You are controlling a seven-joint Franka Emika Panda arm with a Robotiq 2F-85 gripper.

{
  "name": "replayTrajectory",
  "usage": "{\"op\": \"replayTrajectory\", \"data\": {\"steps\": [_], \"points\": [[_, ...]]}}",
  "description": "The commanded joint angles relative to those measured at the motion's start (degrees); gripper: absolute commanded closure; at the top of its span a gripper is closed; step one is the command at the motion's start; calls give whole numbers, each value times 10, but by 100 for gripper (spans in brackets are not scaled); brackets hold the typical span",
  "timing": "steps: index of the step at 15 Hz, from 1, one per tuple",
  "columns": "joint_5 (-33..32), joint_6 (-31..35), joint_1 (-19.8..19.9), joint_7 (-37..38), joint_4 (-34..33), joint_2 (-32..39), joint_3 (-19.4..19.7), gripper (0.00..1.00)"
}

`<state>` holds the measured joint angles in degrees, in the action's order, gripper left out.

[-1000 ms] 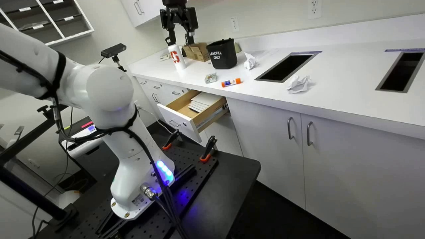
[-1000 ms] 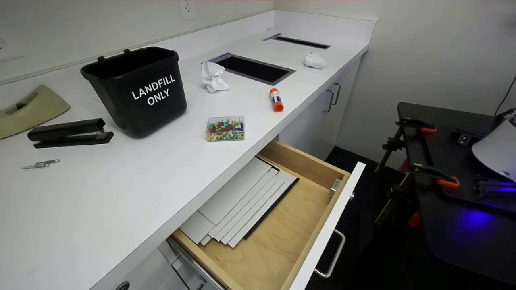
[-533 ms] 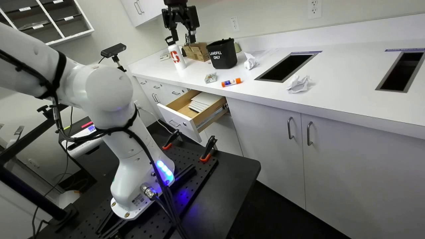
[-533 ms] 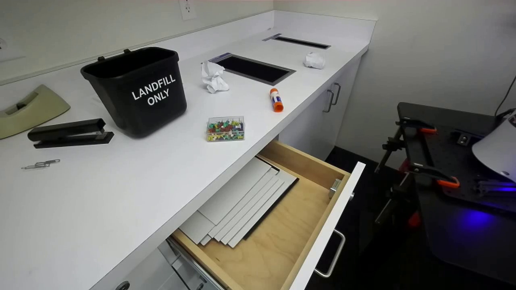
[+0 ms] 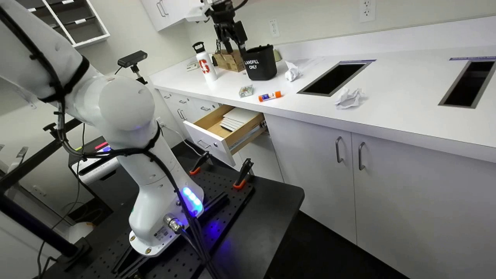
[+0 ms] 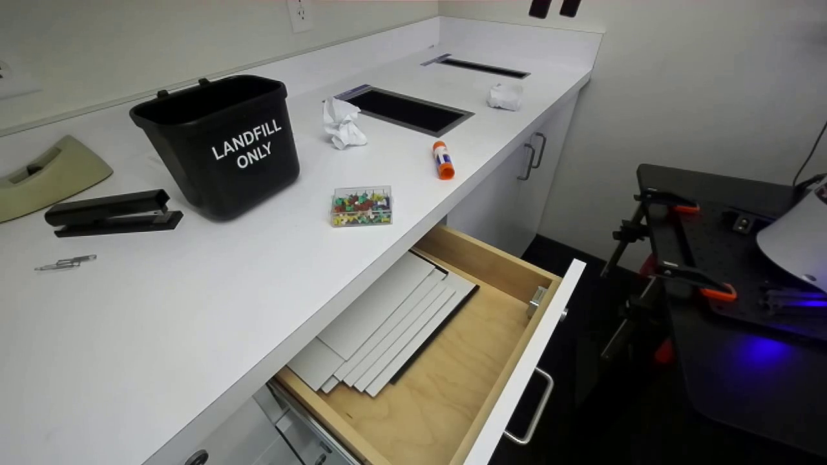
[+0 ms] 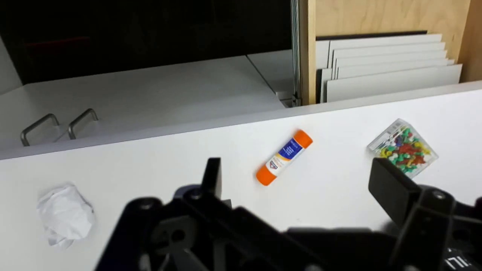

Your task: Put the glue stick inside the open drawer

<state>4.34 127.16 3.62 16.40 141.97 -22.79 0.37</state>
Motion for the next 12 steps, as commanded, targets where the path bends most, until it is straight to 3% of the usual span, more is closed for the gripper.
{"op": "replayTrajectory", "data": {"steps": [1, 8, 12], "points": [[-25, 61, 19, 83, -61, 118, -25, 0], [-73, 108, 0, 255, -158, 283, -6, 0], [-66, 110, -20, 327, -196, 352, 13, 0]]}}
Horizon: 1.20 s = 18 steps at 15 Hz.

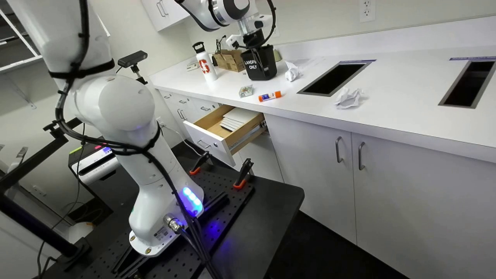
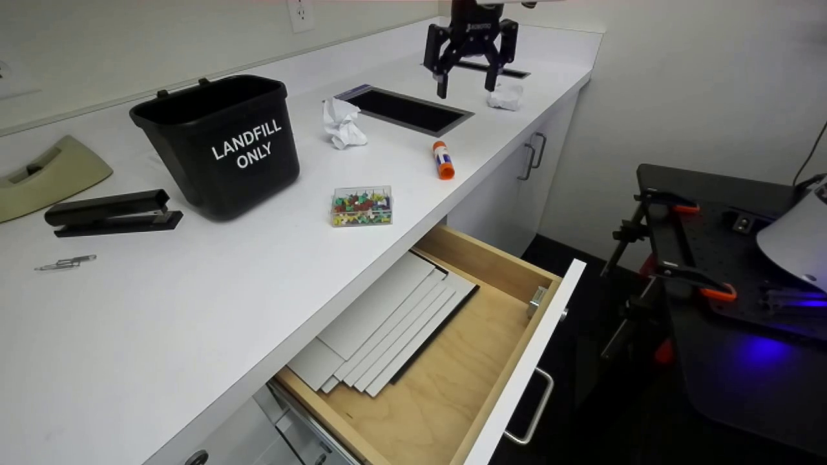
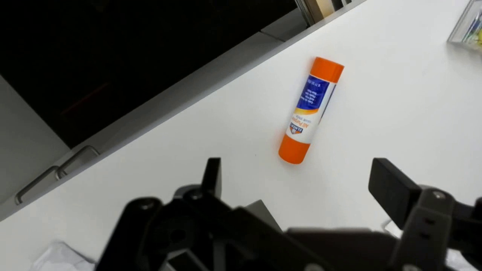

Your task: Put the glue stick inside the open drawer

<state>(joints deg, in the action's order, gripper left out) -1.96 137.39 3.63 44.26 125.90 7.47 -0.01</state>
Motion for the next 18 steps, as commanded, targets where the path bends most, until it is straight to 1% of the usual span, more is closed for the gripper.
{"op": "replayTrajectory", "data": {"steps": [1, 2, 4, 9, 13, 18], "points": [[-2, -9, -24, 49, -38, 54, 19, 0], [4, -2, -22, 22, -18, 32, 21, 0], [5, -2, -28, 30, -27, 52, 25, 0], [3, -5, -36, 33, -42, 66, 23, 0], [-8, -13, -55, 58, -57, 83, 27, 0], [-32, -13, -74, 110, -70, 111, 47, 0]]}}
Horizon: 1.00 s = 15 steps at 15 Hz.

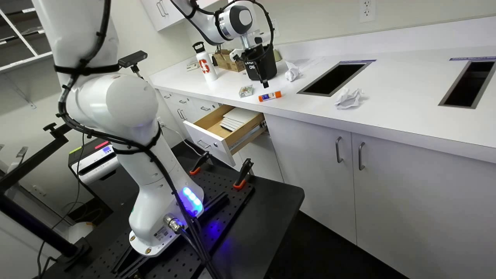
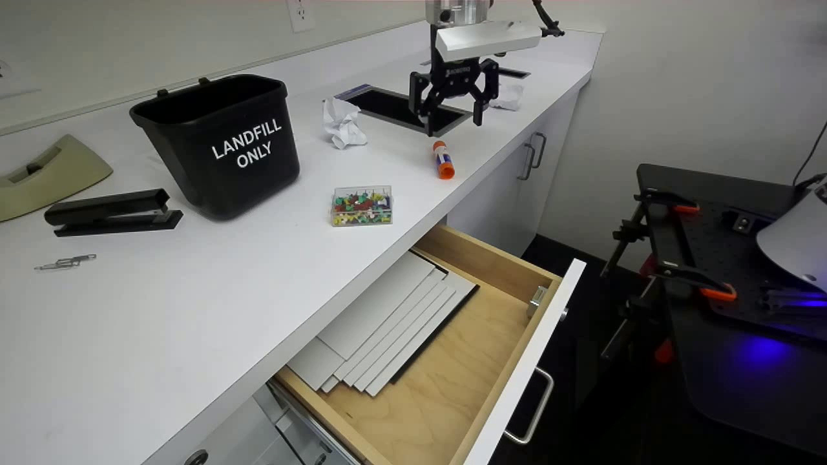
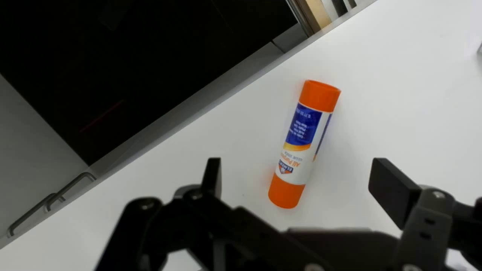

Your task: Put the glue stick inside the open drawer

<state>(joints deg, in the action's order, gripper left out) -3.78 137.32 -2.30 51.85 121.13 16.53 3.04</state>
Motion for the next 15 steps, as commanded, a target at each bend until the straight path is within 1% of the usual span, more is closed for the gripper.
{"op": "replayTrajectory", "data": {"steps": [1, 6, 9, 13, 14, 15], "points": [[-8, -9, -13, 32, -25, 27, 17, 0], [29, 26, -1, 1, -37, 58, 14, 0], [50, 44, 0, -2, -42, 76, 15, 0], [47, 71, -5, 2, -46, 95, 23, 0], [43, 76, -7, 3, -46, 99, 26, 25], [42, 80, -8, 3, -46, 102, 29, 28]]}}
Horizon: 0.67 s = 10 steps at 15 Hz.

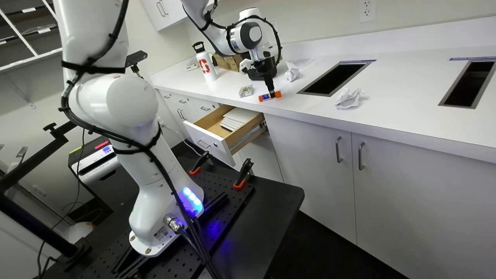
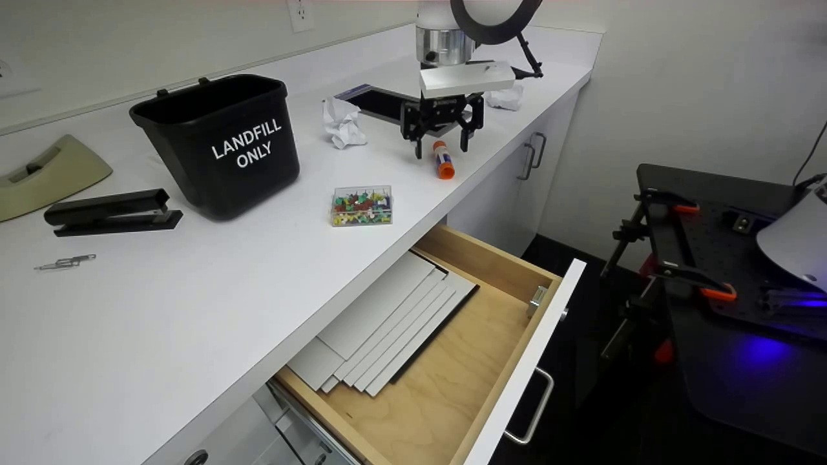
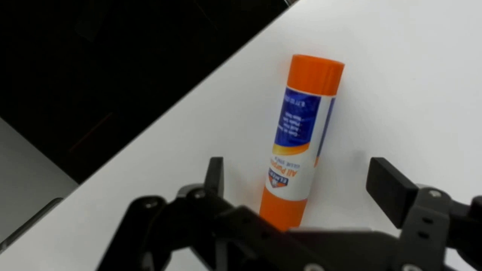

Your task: Put the glue stick inside the open drawer

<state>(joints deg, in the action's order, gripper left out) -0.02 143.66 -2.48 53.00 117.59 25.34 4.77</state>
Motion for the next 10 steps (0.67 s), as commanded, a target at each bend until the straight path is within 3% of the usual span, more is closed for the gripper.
{"op": "replayTrajectory", "data": {"steps": [1, 8, 9, 10], "points": [[5, 19, -7, -9, -11, 16, 13, 34], [8, 27, -9, -13, -10, 9, 14, 90], [5, 26, -11, -13, -6, 4, 14, 94], [2, 24, -14, -13, 0, -3, 14, 92]]}}
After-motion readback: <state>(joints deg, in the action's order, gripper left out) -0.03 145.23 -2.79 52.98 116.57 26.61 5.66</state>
